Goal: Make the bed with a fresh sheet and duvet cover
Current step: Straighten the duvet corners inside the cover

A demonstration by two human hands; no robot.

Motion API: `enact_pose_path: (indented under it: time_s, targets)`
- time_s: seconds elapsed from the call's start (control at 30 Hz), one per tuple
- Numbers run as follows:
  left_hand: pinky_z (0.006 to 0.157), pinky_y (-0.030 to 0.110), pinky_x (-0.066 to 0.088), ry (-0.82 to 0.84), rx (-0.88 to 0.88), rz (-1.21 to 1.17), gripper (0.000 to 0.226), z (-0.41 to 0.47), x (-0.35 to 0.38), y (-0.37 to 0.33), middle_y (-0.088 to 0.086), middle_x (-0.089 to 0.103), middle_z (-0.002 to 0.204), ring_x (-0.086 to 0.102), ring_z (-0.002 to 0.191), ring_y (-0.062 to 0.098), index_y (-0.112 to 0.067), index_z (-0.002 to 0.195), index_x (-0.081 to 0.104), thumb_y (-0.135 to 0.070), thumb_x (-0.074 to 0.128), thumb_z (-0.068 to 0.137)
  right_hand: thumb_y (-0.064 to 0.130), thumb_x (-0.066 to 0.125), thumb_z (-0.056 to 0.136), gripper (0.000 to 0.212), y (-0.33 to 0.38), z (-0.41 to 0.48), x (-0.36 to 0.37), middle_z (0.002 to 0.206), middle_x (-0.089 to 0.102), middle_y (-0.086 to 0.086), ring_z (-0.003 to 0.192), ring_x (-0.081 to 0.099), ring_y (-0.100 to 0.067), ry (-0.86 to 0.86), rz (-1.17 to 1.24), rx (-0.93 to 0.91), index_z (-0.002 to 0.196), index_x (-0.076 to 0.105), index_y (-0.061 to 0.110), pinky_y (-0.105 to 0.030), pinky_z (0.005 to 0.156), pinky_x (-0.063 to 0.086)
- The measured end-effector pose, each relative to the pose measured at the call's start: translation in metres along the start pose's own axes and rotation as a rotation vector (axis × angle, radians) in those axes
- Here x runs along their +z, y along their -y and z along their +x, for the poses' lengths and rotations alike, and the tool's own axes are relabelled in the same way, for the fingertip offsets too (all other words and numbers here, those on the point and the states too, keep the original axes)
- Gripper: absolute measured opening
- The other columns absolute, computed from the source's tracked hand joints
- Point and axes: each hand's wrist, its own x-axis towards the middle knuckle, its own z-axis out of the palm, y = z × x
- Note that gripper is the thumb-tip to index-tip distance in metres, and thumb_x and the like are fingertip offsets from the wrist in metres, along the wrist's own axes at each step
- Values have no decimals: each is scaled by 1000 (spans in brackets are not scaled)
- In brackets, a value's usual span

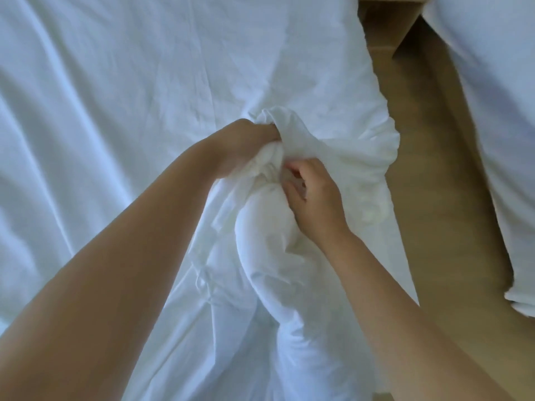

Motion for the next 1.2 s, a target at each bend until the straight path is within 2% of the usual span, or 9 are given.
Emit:
enact_pose_path:
  time_s: [0.13,0.3,0.43,0.57,0.67,0.8,0.9,1.0,1.2]
  targets:
    - [68,27,52,-38,-88,-336,26,-12,15,-5,0,67,68,65,67,15,-14,81,66,-35,55,91,42,73,75,81,5,7,13,139,42,-3,128,39,-16,208,-9,26,140,34,15,-33,108,35]
    - [82,32,54,47,-104,-385,28,-33,33,-17,8,71,93,69,84,22,-8,107,65,-29,57,91,6,54,77,17,14,-3,-10,86,52,-3,79,53,-23,-261,228,38,94,54,4,-26,69,43]
    - [86,35,55,-69,-63,-320,32,-42,47,-17,9,72,101,69,96,26,-8,105,68,-35,61,89,1,41,80,17,16,-16,-28,62,47,6,55,43,-7,-191,223,64,89,56,5,-19,53,37]
    - [92,36,51,129,-139,-270,58,-49,70,3,6,72,104,68,99,24,-16,106,71,-65,49,84,-5,46,80,17,8,-48,-43,59,43,16,53,46,-1,-225,224,106,87,53,10,-14,52,36]
    - [100,39,46,279,-210,-351,75,-44,88,17,10,68,116,64,109,27,-16,116,68,-76,45,77,-10,58,76,16,-4,-69,-57,56,49,-4,48,45,-17,-215,122,136,85,55,3,-33,48,42]
    - [108,45,35,74,-306,96,93,-28,117,38,7,52,138,50,124,31,-33,132,51,-86,56,55,9,62,73,22,-6,-116,-86,47,34,-3,43,29,-15,-141,81,55,63,42,10,-25,41,25]
    - [115,47,19,-111,-272,641,104,-27,118,61,13,18,154,18,141,33,-23,149,20,-80,53,68,2,62,75,15,-11,-176,-99,54,53,-5,47,49,-21,45,-10,171,88,60,9,-31,44,38]
    - [111,48,28,-76,-301,581,115,-31,116,63,12,33,149,32,135,34,-21,145,34,-90,48,54,0,59,82,45,-27,-204,-99,77,65,-6,68,61,-24,125,-116,393,123,55,16,-34,60,50]
    - [89,31,46,236,48,599,61,-80,174,27,-5,64,108,59,97,15,-18,112,64,-68,55,78,-18,55,64,34,-25,-192,-99,73,51,-2,51,46,-16,-47,-58,169,92,59,1,-25,45,42]
